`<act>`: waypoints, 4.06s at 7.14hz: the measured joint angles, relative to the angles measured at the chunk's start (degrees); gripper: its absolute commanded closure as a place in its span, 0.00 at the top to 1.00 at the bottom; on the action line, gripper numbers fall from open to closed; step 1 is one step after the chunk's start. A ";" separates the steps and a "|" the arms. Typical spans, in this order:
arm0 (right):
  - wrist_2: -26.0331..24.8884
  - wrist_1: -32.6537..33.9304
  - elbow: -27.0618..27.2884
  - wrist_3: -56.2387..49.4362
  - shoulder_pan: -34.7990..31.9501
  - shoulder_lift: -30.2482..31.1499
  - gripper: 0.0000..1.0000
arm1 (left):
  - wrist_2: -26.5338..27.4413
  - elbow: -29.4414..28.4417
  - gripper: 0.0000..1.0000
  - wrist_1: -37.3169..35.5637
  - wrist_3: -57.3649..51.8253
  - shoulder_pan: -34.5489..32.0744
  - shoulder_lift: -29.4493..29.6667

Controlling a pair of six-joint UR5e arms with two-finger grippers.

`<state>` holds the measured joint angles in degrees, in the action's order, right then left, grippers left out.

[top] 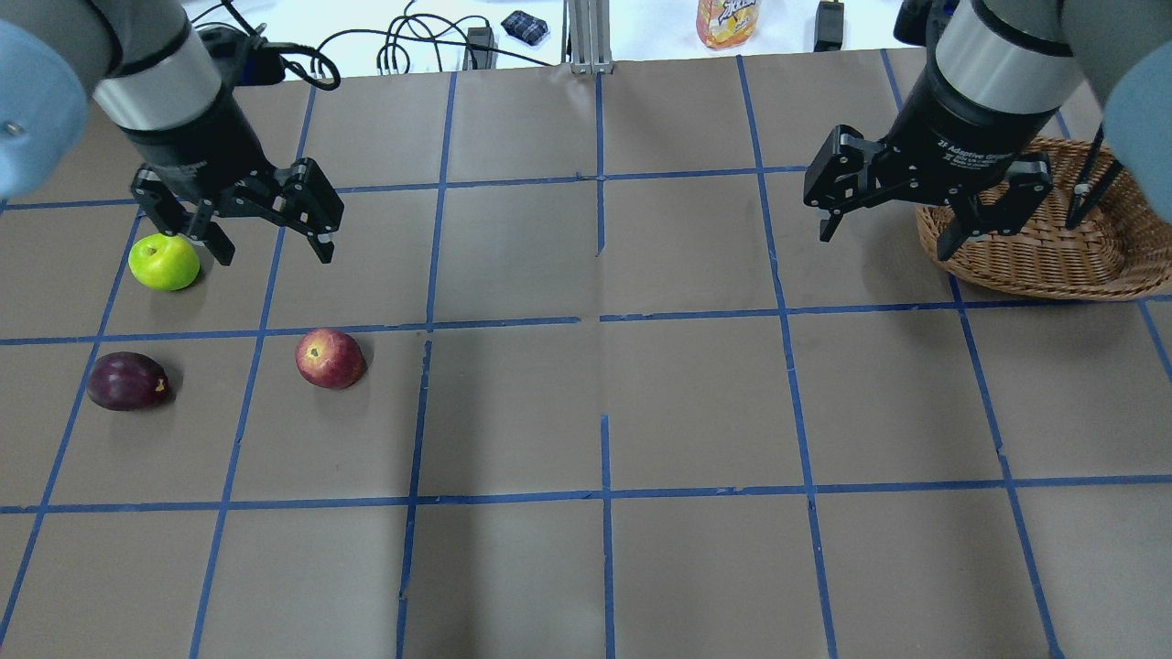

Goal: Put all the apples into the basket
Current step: 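Move the left gripper down over the red apple, then grasp the red apple with the left gripper and lift it, then carry the red apple to the table center and release it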

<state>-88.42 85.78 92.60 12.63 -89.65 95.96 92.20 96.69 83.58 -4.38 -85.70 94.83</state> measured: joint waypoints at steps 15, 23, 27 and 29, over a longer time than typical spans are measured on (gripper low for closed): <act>-0.92 0.28 0.29 0.28 0.08 0.48 1.00 | -7.27 19.33 0.31 -27.14 -12.14 12.32 11.74; -1.08 0.19 0.36 -0.03 0.35 0.35 1.00 | -15.31 10.60 0.30 -28.44 21.58 -13.07 12.31; -1.30 2.64 1.67 -0.01 3.72 -2.05 1.00 | -12.82 3.31 0.49 -31.87 34.40 -22.80 20.53; -1.38 5.29 2.58 -0.06 5.06 -2.86 1.00 | -12.21 2.04 1.00 -32.64 35.72 -23.80 23.18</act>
<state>-89.79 91.07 95.19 12.58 -84.59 93.10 79.99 98.73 50.93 31.34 -109.50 118.01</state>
